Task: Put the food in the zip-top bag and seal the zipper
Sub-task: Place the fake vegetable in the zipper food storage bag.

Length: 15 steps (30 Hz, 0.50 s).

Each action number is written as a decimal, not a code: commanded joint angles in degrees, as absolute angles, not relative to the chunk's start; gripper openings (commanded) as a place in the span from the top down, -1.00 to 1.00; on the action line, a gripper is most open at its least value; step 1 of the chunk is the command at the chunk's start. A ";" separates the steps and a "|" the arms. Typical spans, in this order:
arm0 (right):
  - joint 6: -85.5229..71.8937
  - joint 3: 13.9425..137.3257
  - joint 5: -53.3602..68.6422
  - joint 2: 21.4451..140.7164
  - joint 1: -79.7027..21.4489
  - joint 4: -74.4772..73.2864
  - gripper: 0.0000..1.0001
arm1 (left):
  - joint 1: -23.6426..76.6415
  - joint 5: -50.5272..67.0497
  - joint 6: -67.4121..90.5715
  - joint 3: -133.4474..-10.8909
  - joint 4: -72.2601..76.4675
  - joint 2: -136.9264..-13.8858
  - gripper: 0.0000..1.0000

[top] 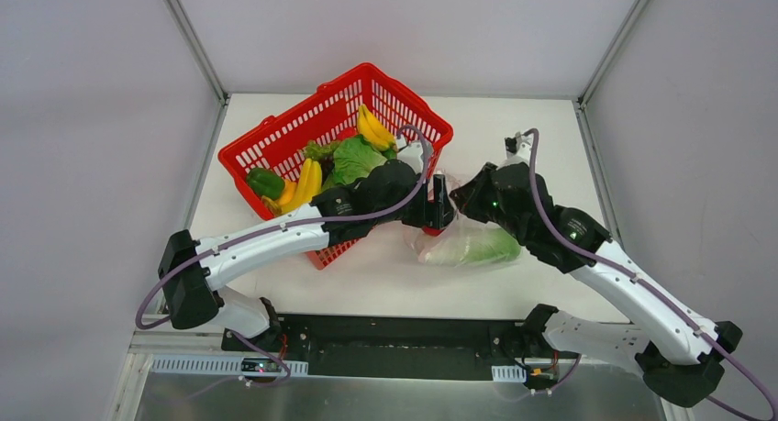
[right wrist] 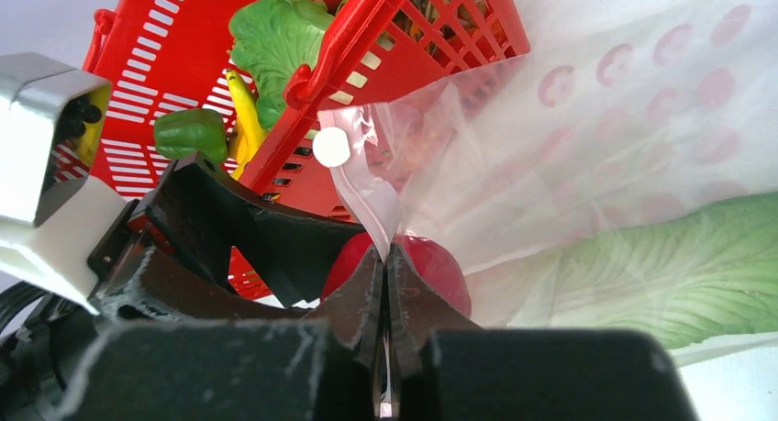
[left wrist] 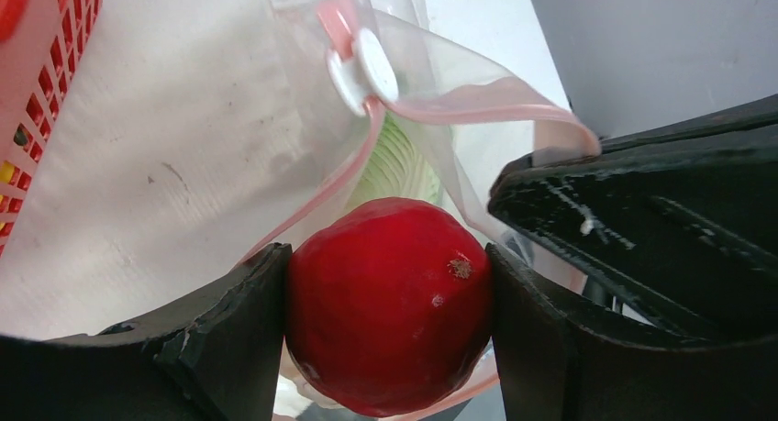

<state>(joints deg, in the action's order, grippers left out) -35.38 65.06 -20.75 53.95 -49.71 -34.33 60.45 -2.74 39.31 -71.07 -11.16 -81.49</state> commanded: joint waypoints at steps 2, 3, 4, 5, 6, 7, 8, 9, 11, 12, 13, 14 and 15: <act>-36.33 64.91 -16.12 54.16 -46.67 -26.46 1.00 | 61.08 -7.48 42.87 -70.66 -5.19 -79.83 -0.07; -36.49 64.80 -15.25 54.15 -46.03 -26.19 1.00 | 61.02 -7.94 43.56 -69.78 -3.71 -79.85 -0.11; -36.74 64.66 -14.39 54.10 -45.26 -26.04 1.00 | 60.81 -7.89 44.25 -68.96 -1.84 -79.93 -0.15; -36.94 64.61 -13.49 53.92 -44.44 -25.95 1.00 | 60.69 -7.46 44.63 -68.29 -0.45 -80.21 -0.21; -37.06 64.46 -12.91 53.72 -43.73 -25.89 1.00 | 60.45 -7.56 45.01 -68.00 1.61 -80.49 -0.27; -37.21 64.24 -12.51 53.36 -43.12 -25.57 1.00 | 60.25 -7.60 45.03 -67.87 2.75 -81.05 -0.37; -37.30 64.09 -11.99 53.15 -42.44 -25.46 1.00 | 59.86 -6.83 45.00 -67.85 3.98 -81.63 -0.46; -37.50 64.14 -11.43 52.87 -41.70 -25.48 1.00 | 59.40 -5.20 45.00 -67.92 5.35 -82.25 -0.51; -37.69 63.93 -10.74 52.37 -40.57 -25.49 1.00 | 58.74 -2.27 44.98 -68.11 7.42 -83.36 -0.61; -37.75 63.71 -10.54 52.15 -39.93 -25.49 1.00 | 58.59 -1.29 44.74 -68.24 7.88 -83.74 -0.68; -37.95 63.24 -9.94 51.94 -39.13 -25.49 1.00 | 58.43 -0.40 44.51 -68.39 7.98 -84.10 -0.90; -38.30 62.77 -9.12 51.67 -38.10 -25.44 1.00 | 58.25 -0.13 44.18 -68.81 7.78 -84.45 -0.95; -38.66 62.42 -7.90 51.37 -36.77 -25.37 1.00 | 58.08 1.03 43.75 -69.64 6.67 -84.66 -0.96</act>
<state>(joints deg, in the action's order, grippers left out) -36.75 63.55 -12.36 53.28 -39.79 -28.91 58.65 -4.05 43.81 -67.92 1.65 -83.59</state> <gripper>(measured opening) 0.009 0.946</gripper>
